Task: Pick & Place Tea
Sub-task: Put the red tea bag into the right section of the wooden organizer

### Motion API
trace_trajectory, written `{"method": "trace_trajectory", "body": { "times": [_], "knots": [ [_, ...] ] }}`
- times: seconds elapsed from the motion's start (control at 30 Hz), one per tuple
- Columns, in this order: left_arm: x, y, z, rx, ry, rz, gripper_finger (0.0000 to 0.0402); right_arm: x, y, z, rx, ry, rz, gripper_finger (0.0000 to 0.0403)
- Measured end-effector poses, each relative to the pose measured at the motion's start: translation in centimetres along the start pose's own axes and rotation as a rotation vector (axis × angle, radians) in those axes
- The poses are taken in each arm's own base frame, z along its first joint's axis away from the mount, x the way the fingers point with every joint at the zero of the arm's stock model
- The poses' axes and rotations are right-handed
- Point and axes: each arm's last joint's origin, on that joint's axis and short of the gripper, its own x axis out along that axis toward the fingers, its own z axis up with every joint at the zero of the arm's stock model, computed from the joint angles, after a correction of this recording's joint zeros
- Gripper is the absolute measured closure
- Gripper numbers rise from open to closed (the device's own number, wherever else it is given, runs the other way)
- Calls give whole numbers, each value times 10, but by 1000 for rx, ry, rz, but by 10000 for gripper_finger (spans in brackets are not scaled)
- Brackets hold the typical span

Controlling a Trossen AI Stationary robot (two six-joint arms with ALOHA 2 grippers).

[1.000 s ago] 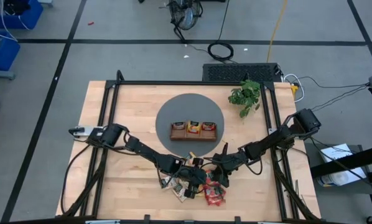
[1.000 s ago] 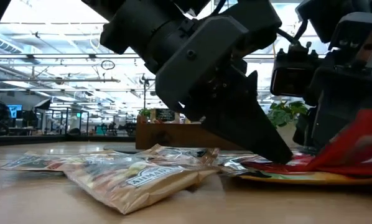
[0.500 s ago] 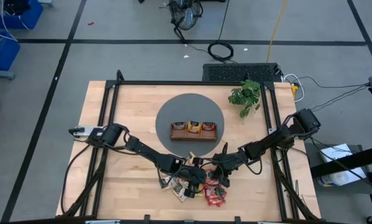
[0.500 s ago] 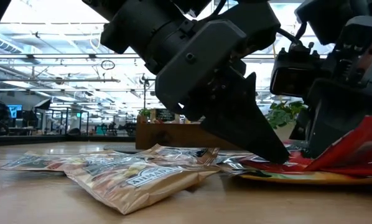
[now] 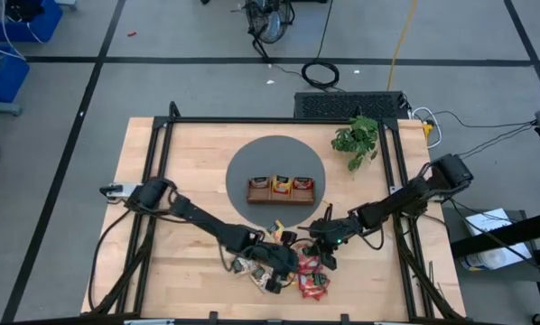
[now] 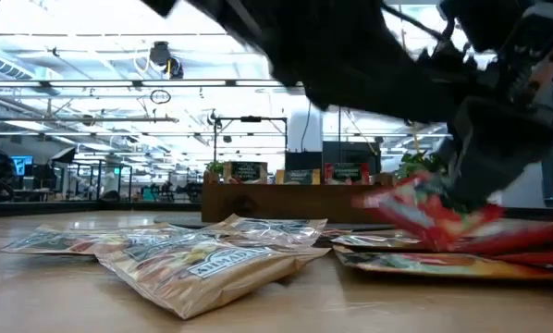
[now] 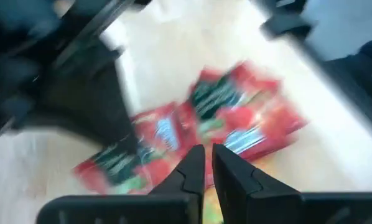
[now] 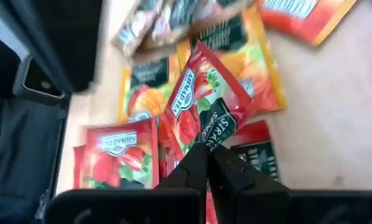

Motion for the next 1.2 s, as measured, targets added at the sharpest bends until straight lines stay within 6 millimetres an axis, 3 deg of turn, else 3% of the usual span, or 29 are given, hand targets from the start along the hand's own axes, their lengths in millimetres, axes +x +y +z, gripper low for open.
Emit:
{"method": "trace_trajectory", "body": {
  "times": [0.2,0.33,0.53,0.63,0.87,1.2],
  "knots": [
    [-31,-21,14,55,2,-11,365,-26,9,8,-74,-39,-26,402],
    [-65,-38,13,78,-48,-28,385,-42,13,15,-69,-27,-69,402],
    [-131,-41,-11,1,-281,86,393,-66,26,49,-96,104,-238,403],
    [-155,-38,-41,-29,-358,122,398,-76,33,78,-137,136,-288,403],
    [-171,-25,-92,-62,-445,154,397,-101,22,140,-104,332,-442,403],
    [-169,-24,-103,-76,-396,144,366,-87,-6,195,-186,585,-457,403]
  ]
}}
